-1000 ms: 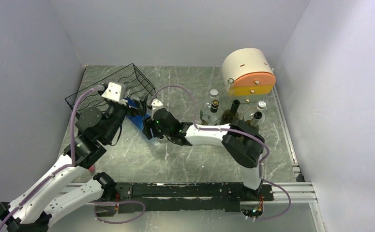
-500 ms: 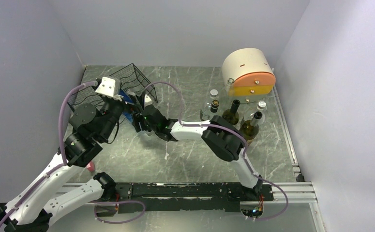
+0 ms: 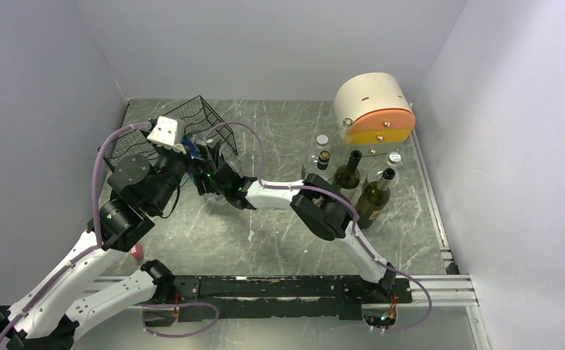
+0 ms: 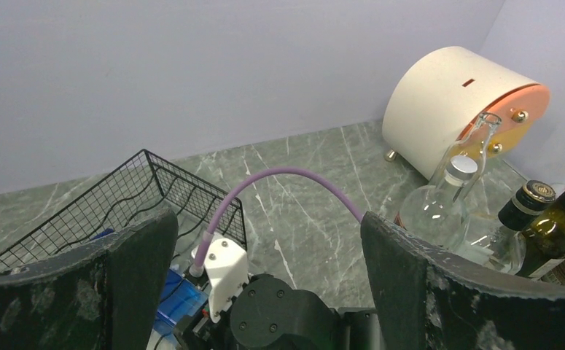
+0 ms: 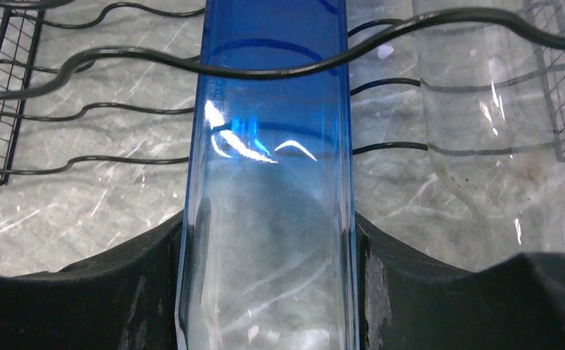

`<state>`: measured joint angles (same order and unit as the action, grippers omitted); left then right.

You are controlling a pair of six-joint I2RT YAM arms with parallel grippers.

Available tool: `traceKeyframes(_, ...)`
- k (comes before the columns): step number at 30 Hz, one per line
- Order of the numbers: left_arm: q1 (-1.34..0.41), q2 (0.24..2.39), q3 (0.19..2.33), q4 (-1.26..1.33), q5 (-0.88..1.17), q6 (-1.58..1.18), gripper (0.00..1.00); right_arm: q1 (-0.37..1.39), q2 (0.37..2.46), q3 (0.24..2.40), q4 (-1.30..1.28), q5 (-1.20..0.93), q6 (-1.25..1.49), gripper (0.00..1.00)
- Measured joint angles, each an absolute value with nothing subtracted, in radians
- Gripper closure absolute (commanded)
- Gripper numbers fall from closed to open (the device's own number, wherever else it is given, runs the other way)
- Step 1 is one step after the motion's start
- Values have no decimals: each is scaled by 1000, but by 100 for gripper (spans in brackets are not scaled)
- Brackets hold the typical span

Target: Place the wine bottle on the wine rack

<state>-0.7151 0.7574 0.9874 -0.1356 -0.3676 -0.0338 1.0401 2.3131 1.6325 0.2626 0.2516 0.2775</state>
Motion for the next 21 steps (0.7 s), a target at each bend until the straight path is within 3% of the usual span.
traceKeyframes(3, -715, 758, 990, -149, -363, -39, 1, 1040, 2334, 1669, 251, 262, 277, 72)
traceKeyframes(6, -715, 757, 990, -159, -363, -42, 1, 1039, 2346, 1694, 231, 268, 277, 49)
traceKeyframes(9, -715, 757, 990, -165, -362, -46, 1, 1039, 2349, 1705, 214, 277, 277, 35)
traceKeyframes(17, -715, 757, 996, -175, -362, -49, 1, 1037, 2342, 1705, 254, 284, 279, 13)
traceKeyframes(21, -715, 754, 1009, -178, -362, -49, 1, 1036, 2315, 1697, 267, 268, 274, 10)
